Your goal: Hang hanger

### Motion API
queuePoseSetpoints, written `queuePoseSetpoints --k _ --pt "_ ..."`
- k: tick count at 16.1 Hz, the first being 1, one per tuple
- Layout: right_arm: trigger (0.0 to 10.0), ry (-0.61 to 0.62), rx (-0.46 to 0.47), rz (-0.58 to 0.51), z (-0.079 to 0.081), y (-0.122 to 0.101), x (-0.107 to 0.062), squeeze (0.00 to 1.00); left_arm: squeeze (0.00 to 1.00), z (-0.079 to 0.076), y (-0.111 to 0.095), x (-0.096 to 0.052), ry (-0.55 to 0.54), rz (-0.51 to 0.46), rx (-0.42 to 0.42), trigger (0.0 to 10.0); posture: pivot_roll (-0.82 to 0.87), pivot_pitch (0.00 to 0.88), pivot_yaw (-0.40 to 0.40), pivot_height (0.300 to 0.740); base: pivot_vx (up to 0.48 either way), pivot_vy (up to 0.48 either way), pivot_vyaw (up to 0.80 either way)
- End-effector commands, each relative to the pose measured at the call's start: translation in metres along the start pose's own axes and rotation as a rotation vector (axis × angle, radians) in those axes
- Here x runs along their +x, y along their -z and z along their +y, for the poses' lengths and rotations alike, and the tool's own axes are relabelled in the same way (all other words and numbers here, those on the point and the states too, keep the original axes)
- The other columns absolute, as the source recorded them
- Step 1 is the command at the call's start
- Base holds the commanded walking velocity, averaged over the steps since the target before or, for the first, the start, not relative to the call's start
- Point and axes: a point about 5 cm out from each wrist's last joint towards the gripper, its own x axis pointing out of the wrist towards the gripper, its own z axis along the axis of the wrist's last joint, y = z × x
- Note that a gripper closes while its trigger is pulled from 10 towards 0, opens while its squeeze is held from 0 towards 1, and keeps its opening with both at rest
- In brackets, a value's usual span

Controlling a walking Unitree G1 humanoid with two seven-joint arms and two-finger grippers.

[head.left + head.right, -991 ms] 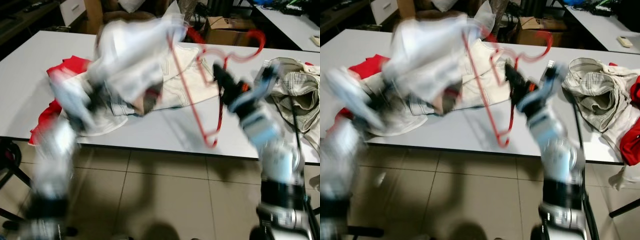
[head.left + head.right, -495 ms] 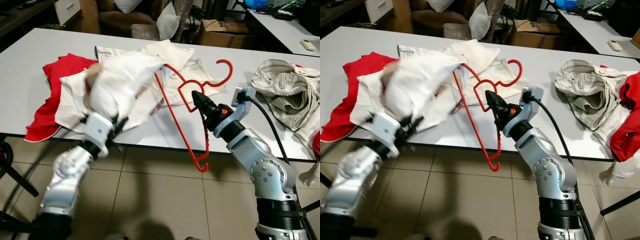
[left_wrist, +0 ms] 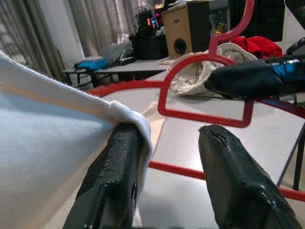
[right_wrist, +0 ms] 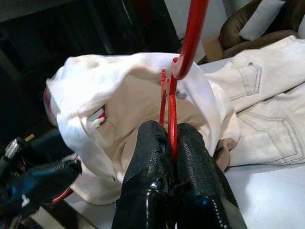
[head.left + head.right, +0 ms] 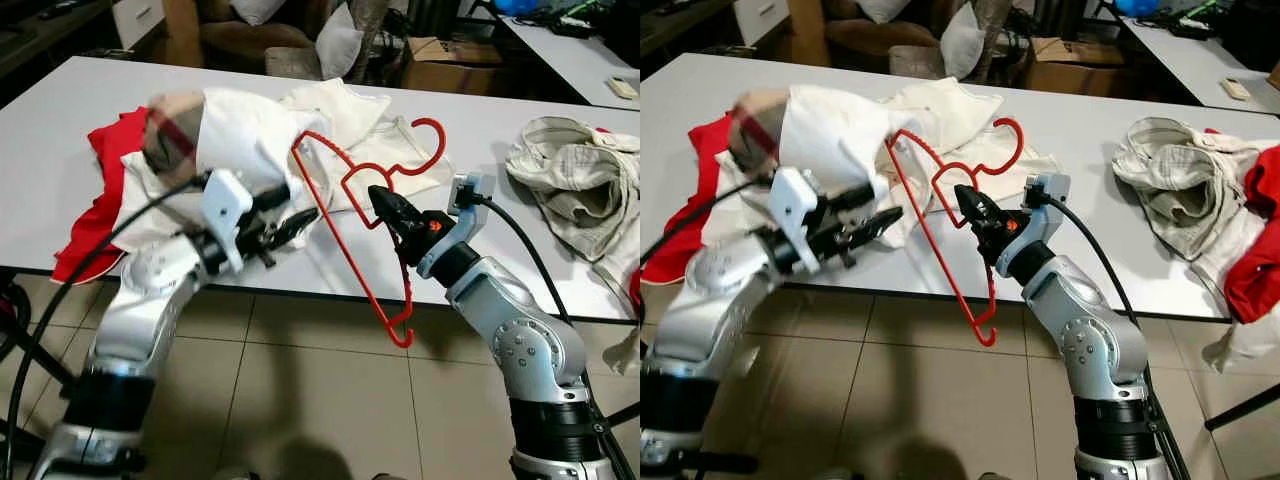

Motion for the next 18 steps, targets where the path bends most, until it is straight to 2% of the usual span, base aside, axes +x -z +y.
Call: queuePoseSetpoints --k 1,2,3,4,5,7,9,10,11,13,14,15,16,17,18 --pt "10.0 0.004 -0.026 -0.031 0.000 -0.006 -0.003 0.00 1.00 0.001 -0.004 0.002 0.019 0.006 0.013 10.0 -0.10 0.000 -0.007 0.740 0.000 0.000 0.00" --pt "10.0 0.008 -0.030 -0.037 0.000 -0.007 -0.004 0.00 1.00 0.002 -0.005 -0.001 0.045 0.030 0.021 10.0 -0.11 0.000 0.001 0.740 0.000 0.000 0.00" --pt "10.0 0.012 -0.035 -0.042 -0.001 -0.009 -0.004 0.00 1.00 0.004 -0.002 -0.009 0.082 0.099 0.066 10.0 -0.11 0.000 0.001 0.740 0.000 0.000 0.00" --pt "10.0 0.015 -0.037 -0.046 -0.001 -0.010 -0.005 0.00 1.00 0.010 0.001 -0.018 0.077 0.140 0.064 10.0 -0.11 0.000 0.002 0.740 0.000 0.000 0.00" --pt "10.0 0.016 -0.038 -0.047 -0.002 -0.010 -0.005 0.00 1.00 0.017 0.005 -0.026 0.047 0.179 0.075 10.0 -0.11 0.000 0.001 0.740 0.000 0.000 0.00" --pt "10.0 0.022 -0.040 -0.043 -0.004 -0.009 -0.004 0.00 1.00 0.045 0.018 -0.056 -0.096 0.322 0.127 10.0 -0.10 0.000 -0.013 0.740 0.000 0.000 0.00" --pt "10.0 0.019 -0.041 -0.036 -0.004 -0.008 -0.003 0.00 1.00 0.054 0.021 -0.070 -0.141 0.366 0.140 10.0 -0.08 0.000 -0.026 0.740 0.000 0.000 0.00" --pt "10.0 0.010 -0.041 -0.029 -0.004 -0.007 0.000 0.00 1.00 0.061 0.017 -0.082 -0.177 0.350 0.125 10.0 -0.08 0.000 -0.032 0.740 0.000 0.000 0.00" --pt "10.0 0.002 -0.041 -0.026 -0.003 -0.007 0.002 0.00 1.00 0.061 0.014 -0.086 -0.178 0.315 0.111 10.0 -0.07 0.000 -0.039 0.740 0.000 0.000 0.00" --pt "10.0 -0.015 -0.045 -0.019 -0.001 -0.007 0.004 0.00 1.00 0.063 0.008 -0.090 -0.200 0.258 0.085 10.0 -0.06 0.000 -0.046 0.740 0.000 0.000 0.00" --pt "10.0 -0.025 -0.052 -0.012 -0.001 -0.006 0.006 0.00 1.00 0.071 -0.008 -0.084 -0.297 0.129 0.037 10.0 -0.06 0.000 -0.050 0.740 0.000 0.000 0.00" --pt "10.0 -0.027 -0.053 -0.011 -0.001 -0.007 0.006 0.00 1.00 0.072 -0.015 -0.078 -0.311 0.071 0.019 10.0 -0.06 0.000 -0.050 0.740 0.000 0.000 0.00" --pt "10.0 -0.031 -0.054 -0.009 0.000 -0.007 0.007 0.00 1.00 0.071 -0.026 -0.068 -0.309 -0.014 -0.014 10.0 -0.05 0.000 -0.058 0.740 0.000 0.000 0.00" --pt "10.0 -0.035 -0.055 -0.005 0.000 -0.006 0.008 0.00 1.00 0.063 -0.030 -0.050 -0.256 -0.045 -0.051 10.0 -0.05 0.000 -0.057 0.740 0.000 0.000 0.00" --pt "10.0 -0.036 -0.056 -0.003 0.000 -0.006 0.008 0.00 1.00 0.057 -0.029 -0.040 -0.222 -0.038 -0.061 10.0 -0.05 0.000 -0.057 0.740 0.000 0.000 0.00"
